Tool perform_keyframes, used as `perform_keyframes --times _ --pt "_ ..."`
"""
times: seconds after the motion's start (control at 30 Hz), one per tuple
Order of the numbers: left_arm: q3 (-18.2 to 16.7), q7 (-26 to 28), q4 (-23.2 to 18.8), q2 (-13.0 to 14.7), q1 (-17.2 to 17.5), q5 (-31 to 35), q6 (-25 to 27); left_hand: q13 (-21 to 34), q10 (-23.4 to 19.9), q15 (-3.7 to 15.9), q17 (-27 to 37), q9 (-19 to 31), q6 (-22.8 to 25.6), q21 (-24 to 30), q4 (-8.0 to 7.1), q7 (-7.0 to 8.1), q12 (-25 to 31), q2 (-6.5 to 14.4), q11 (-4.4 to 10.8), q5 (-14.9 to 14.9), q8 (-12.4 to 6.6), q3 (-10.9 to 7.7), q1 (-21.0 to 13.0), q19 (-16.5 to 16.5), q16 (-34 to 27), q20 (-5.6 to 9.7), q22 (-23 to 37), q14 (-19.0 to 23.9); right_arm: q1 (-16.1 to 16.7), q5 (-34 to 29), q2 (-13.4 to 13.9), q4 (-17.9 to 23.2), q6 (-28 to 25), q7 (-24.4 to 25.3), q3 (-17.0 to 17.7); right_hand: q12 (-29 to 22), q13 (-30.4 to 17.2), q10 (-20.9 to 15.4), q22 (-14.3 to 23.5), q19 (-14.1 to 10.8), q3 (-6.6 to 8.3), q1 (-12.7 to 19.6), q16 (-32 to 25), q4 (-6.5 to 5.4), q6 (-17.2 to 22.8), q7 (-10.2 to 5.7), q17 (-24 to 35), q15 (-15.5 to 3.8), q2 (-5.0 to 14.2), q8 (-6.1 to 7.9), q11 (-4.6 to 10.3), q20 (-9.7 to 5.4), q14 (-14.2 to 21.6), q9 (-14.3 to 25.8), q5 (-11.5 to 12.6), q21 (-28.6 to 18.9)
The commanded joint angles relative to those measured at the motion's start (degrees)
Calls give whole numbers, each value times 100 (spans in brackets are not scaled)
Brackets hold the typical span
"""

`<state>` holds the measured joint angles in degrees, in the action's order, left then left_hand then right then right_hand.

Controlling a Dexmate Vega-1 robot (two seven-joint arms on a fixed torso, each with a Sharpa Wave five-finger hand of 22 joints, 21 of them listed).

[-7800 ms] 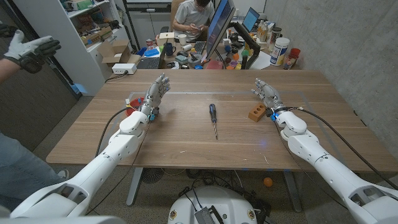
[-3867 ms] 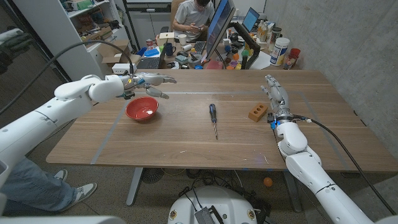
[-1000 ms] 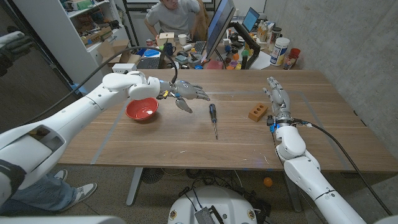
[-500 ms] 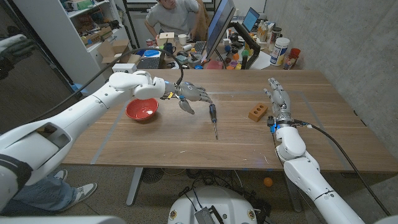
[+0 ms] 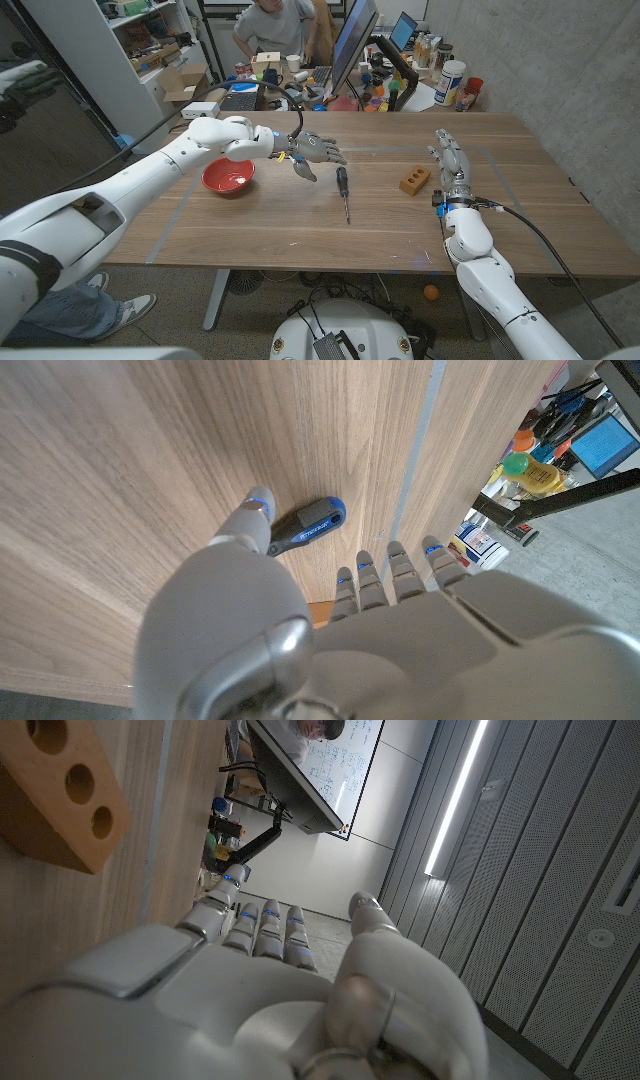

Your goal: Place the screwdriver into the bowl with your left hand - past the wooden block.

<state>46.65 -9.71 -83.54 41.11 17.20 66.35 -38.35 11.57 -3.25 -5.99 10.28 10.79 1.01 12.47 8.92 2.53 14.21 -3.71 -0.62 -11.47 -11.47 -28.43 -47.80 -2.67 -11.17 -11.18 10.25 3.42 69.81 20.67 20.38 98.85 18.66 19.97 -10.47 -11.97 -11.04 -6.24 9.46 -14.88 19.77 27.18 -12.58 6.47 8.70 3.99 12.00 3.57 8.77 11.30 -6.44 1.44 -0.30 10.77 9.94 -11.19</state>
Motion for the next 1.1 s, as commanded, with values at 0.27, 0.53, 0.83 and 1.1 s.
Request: perform_keyframes --times 0.27,0.53,0.83,1.1 --pt "532 707 406 -269 -234 615 333 31 -138 -9 12 32 295 -29 36 111 44 0 -10 -29 -135 16 -139 43 -33 -90 28 112 -42 55 -42 -186 153 -32 67 16 -20 -25 34 -26 -34 -25 8 8 9 -48 13 18 -28 -9 -40 16 49 18 36 23" --pt "722 932 458 -335 -271 778 475 38 -184 1 13 34 356 -34 33 115 58 -4 16 -28 -146 22 -153 45 -38 -96 28 145 -87 87 -65 -281 230 -76 71 18 -20 -24 34 -20 -41 -27 13 14 12 -50 11 18 -37 -8 -38 22 46 18 36 24" --pt "813 693 673 -468 -350 521 413 47 -253 14 14 37 441 -40 25 123 78 -11 27 -26 -159 36 -163 53 -56 -100 29 226 -95 123 -66 -340 268 -107 92 18 -21 -28 34 -19 -49 -29 14 19 4 -50 9 15 -51 -11 -34 26 51 18 35 23" --pt "915 524 839 -579 -399 415 402 56 -367 38 14 39 608 -44 14 148 113 -9 102 -23 -197 50 -178 65 -64 -101 30 294 -105 167 -67 -407 289 -144 110 20 -21 -27 34 -15 -57 -32 19 24 -2 -57 7 21 -60 -14 -31 32 47 19 36 23"
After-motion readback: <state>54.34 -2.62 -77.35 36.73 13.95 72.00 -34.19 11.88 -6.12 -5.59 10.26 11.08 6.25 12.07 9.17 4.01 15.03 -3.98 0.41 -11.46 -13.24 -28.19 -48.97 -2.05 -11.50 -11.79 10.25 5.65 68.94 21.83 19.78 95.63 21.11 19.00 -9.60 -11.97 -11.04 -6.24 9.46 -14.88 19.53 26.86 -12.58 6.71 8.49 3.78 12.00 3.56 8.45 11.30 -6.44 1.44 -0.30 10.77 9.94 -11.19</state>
